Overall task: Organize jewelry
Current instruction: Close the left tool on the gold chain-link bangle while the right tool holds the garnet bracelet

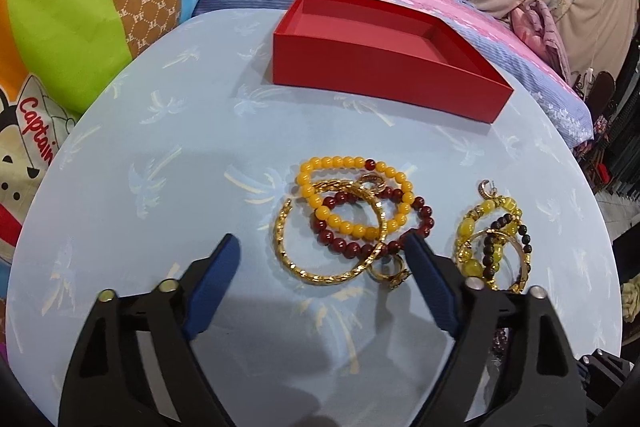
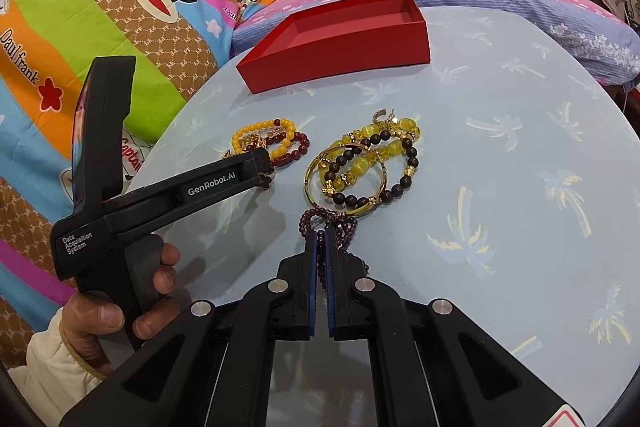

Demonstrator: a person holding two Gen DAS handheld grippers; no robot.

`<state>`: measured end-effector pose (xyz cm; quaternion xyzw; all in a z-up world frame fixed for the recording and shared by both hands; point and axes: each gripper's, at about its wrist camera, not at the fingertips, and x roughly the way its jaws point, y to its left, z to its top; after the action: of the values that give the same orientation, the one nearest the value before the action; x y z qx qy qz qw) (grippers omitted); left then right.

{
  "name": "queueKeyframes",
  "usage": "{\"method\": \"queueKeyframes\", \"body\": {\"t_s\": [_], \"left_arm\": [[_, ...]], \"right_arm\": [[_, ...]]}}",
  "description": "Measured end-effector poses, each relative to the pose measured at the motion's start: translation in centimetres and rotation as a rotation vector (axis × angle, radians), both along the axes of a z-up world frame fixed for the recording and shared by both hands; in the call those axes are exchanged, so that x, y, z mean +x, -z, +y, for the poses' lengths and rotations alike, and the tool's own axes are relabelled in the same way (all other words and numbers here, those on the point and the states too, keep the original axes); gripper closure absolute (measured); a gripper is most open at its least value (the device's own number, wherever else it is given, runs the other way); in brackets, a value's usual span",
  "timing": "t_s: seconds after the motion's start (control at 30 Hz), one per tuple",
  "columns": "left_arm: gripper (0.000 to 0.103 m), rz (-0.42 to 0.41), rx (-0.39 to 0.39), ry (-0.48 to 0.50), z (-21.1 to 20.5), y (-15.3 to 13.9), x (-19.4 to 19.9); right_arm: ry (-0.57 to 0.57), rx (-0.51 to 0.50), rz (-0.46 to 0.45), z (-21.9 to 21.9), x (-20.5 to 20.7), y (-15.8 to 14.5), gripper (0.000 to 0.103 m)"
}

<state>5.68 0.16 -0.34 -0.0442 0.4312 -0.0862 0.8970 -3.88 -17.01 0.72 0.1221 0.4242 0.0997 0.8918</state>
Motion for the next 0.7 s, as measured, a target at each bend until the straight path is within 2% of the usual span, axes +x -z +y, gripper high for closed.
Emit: {"method": "queueKeyframes", "body": {"t_s": [0.03, 0.17, 0.7], "left_arm": [[0.037, -0.005, 0.003, 0.009, -0.2, 0.0, 0.0], [0.051, -0.02, -0.004, 0.043, -0.6, -0.1, 0.0], [0.051, -0.087, -0.086, 0.088, -0.3, -2.0, -1.6]], "right_arm": [[0.0, 0.003, 0.002, 0.0, 0.0, 0.1, 0.099], [-0.001, 0.006, 0.002, 0.0, 0.0, 0.1, 0.099], [0.0, 0.009, 0.001, 0.2, -0.3, 0.1, 0.099]]}}
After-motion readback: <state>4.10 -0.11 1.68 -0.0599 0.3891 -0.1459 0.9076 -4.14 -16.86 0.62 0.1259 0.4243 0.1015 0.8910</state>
